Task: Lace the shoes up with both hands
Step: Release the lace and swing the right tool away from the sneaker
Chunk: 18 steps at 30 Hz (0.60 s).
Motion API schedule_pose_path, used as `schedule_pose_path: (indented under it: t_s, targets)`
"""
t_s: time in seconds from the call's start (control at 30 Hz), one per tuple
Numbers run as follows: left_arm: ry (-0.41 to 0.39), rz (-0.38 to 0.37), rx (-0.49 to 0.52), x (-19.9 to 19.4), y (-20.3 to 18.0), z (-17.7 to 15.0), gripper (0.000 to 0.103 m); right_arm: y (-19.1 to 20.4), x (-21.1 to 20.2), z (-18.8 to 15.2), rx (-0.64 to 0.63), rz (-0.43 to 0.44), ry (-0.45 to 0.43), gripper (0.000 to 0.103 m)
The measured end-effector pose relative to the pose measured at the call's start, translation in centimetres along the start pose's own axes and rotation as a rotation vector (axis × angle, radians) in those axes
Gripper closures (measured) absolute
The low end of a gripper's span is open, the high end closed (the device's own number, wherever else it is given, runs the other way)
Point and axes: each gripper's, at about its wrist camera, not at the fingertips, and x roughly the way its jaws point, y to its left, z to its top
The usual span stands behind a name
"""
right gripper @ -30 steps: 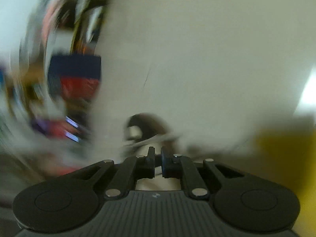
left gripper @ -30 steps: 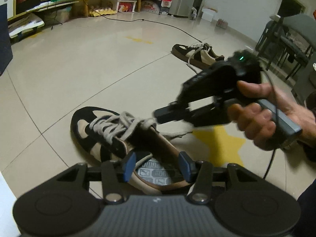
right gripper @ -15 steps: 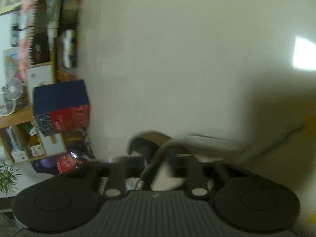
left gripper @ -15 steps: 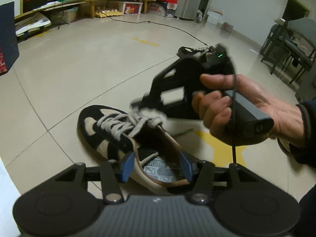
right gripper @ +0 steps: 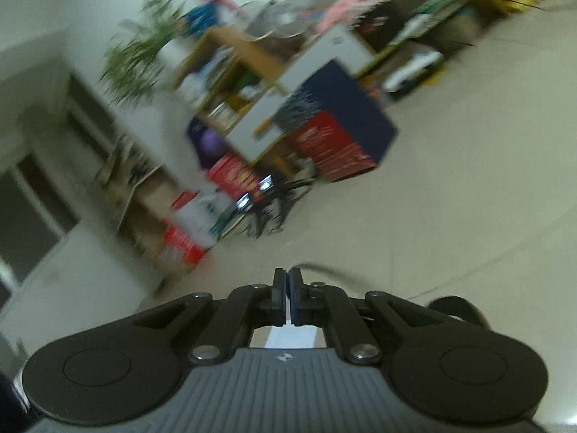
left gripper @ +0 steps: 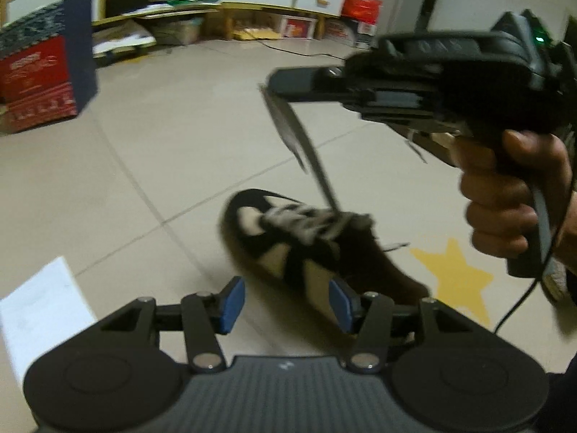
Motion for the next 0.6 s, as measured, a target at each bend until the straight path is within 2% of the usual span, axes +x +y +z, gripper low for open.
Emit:
schedule_pose_path:
  t_s: [0.13, 0.2, 0.27, 0.3, 0.37, 0.4, 0.47, 0.6]
  targets:
    - [-0.011, 0.088, 0.035, -1.0, 1.5, 0.1, 0.048, 3.3, 2.6, 0.1, -0.227, 0.032, 0.108, 0.102]
    - [-0.005, 0.089, -0.005, -1.6, 3.0, 0.0, 0.048, 4.9, 3.9, 0.2, -0.340, 0.048, 0.162, 0.102]
    - [0.005, 0.108, -0.028, -2.4, 4.6, -0.5, 0.047, 7.3, 6.1, -1.2, -0.541, 0.025, 0.273, 0.102]
    - [0.019, 0.142, -0.026, -2.7, 5.3, -0.9, 0.044, 8.3, 7.3, -2.4, -0.654, 0.000, 0.336, 0.102]
    - [0.053, 0.203, -0.036, -3.0, 6.8, -1.9, 0.044, 8.9, 9.2, -4.4, -0.775, -0.056, 0.414, 0.102]
    - [0.068, 0.211, -0.057, -3.1, 7.4, -2.4, 0.044, 8.8, 9.6, -5.1, -0.788, -0.081, 0.428, 0.102]
    - [0.085, 0.212, -0.088, -3.2, 8.1, -3.3, 0.044, 8.1, 9.1, -5.1, -0.694, -0.131, 0.417, 0.099]
    - [0.075, 0.182, -0.005, -2.3, 6.2, -3.3, 0.043, 5.2, 6.6, -4.9, -0.372, -0.243, 0.420, 0.095]
